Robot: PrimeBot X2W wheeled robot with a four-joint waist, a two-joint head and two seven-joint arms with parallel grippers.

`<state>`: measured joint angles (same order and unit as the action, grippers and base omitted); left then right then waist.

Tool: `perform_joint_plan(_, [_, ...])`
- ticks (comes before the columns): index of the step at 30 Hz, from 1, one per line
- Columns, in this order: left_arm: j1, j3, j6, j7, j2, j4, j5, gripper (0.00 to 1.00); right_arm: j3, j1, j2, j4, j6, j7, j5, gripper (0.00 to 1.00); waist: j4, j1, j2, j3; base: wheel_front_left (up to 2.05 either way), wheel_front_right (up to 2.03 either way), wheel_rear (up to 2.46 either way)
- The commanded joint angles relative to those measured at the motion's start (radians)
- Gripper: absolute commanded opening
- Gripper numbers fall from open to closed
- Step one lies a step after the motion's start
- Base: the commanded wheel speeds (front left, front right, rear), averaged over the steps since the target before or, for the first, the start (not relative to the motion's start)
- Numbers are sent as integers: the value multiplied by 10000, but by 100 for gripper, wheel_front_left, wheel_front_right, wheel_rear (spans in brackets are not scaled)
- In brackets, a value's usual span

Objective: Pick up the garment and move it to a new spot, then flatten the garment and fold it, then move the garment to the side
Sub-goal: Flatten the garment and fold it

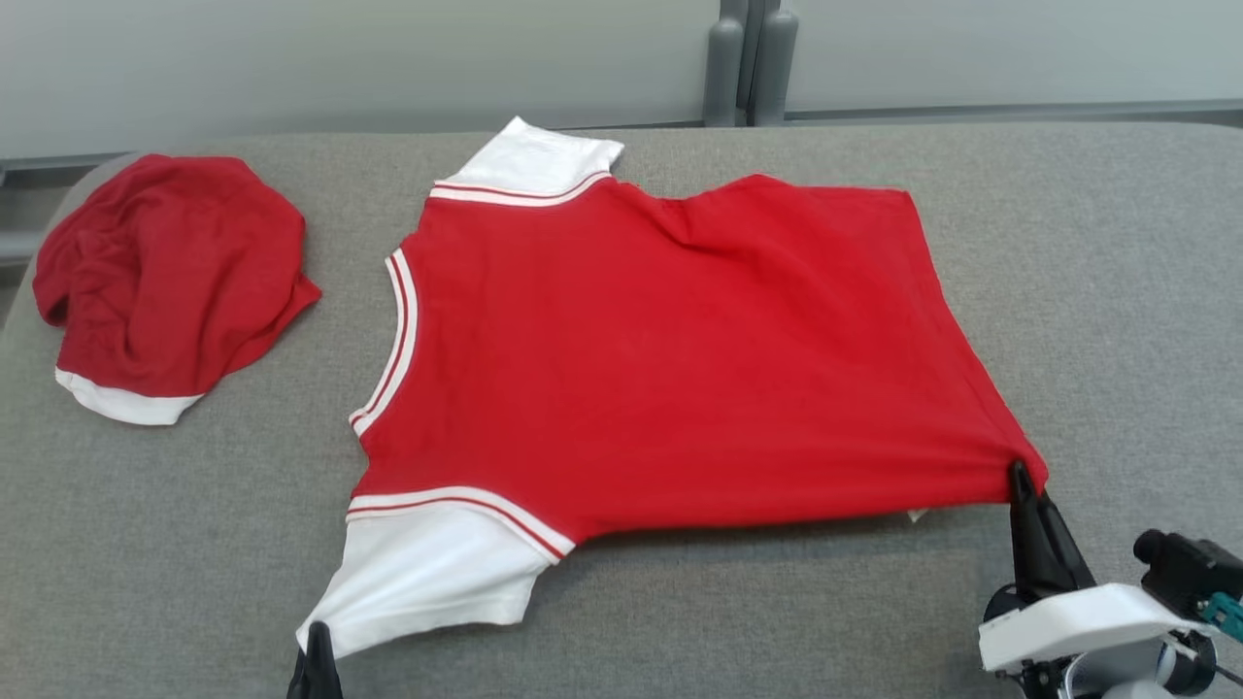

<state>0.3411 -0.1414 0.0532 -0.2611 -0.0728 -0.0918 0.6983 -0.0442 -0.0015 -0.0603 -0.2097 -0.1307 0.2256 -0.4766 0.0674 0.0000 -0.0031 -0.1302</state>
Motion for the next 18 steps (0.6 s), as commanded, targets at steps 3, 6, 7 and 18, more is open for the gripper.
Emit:
perform_joint_plan(3, [503,67,125,-51,46,-335,-108,0,-76,687,37,485,-1,-191,-76,0,-89,0,31,312,0,0,0])
perform_joint_plan(6, [736,39,188,-43,15,-566,-181,0,-132,1124,74,826,-1,-367,-122,0,-193,0,31,380,0,0,0])
perform_joint_plan(7, [812,24,194,-29,-12,-606,-201,0,-158,1250,78,922,-1,-418,-113,0,-235,0,31,399,0,0,0])
perform_joint_plan(18, [502,-117,-89,-3,-79,-371,-207,0,227,1312,85,685,-1,-686,-425,0,-501,0,31,640,0,0,0])
